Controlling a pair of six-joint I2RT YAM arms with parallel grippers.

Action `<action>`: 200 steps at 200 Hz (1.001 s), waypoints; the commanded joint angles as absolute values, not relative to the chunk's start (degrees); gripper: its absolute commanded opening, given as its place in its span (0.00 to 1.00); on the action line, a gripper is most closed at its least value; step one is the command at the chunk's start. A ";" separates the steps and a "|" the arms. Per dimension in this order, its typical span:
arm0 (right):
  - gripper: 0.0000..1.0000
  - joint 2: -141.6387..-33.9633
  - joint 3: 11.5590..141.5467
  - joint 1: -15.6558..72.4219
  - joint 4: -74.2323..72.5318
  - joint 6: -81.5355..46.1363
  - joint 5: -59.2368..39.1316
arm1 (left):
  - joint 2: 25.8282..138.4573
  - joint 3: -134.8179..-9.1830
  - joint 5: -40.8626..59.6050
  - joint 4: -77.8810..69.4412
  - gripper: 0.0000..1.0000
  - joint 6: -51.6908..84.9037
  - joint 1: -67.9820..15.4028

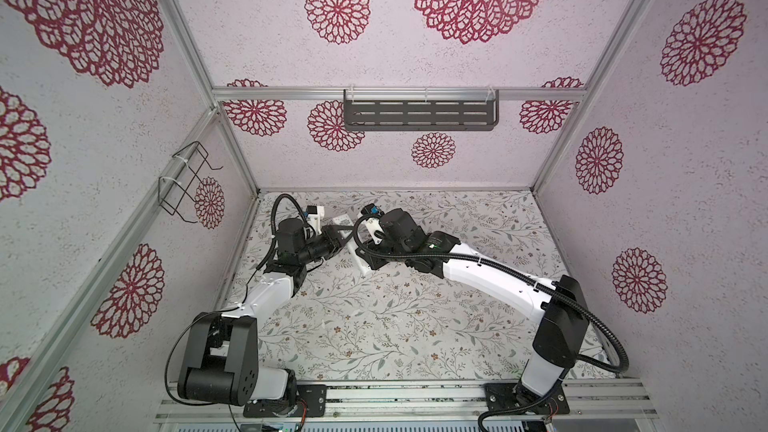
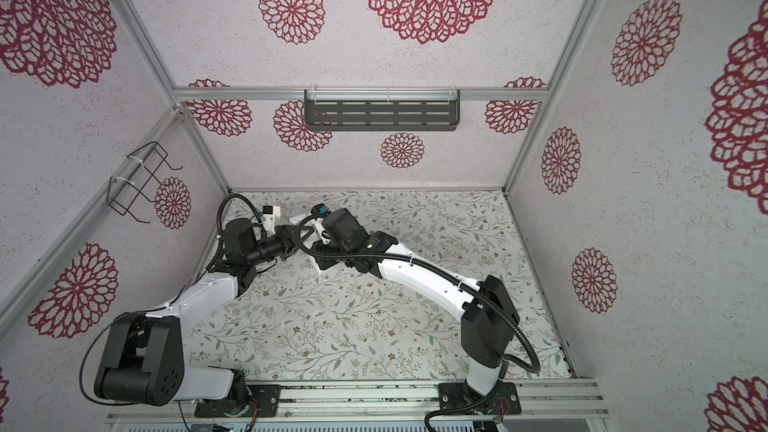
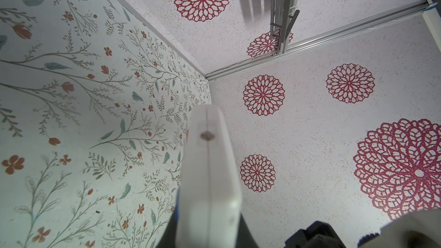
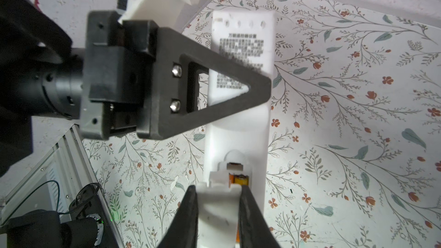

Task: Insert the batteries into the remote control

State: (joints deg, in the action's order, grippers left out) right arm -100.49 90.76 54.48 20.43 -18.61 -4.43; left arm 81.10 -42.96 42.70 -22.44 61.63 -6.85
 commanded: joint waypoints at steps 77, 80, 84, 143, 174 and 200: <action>0.14 -100.72 93.35 55.76 23.82 -16.75 -1.41 | 79.63 -41.84 42.98 -25.31 0.00 62.31 -6.83; 0.14 -100.68 93.35 55.74 23.82 -16.77 -1.33 | 79.59 -41.84 42.98 -25.27 0.00 62.27 -6.89; 0.14 -100.64 93.35 55.80 23.68 -16.83 -1.31 | 79.55 -41.84 42.98 -25.22 0.00 62.23 -6.84; 0.14 -100.53 92.87 55.80 23.42 -17.66 -1.40 | 79.32 -41.75 43.24 -25.38 0.00 62.23 -6.79; 0.14 -100.34 92.86 55.76 23.39 -17.58 -0.77 | 79.15 -41.92 43.59 -25.70 0.00 62.23 -6.77; 0.13 -100.41 93.07 55.76 23.47 -17.67 -0.62 | 79.19 -41.92 43.94 -26.10 0.00 62.27 -6.77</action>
State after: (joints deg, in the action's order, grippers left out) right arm -100.71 91.31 55.35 22.76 -17.63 -1.67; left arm 81.03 -42.15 42.81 -22.50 61.67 -6.83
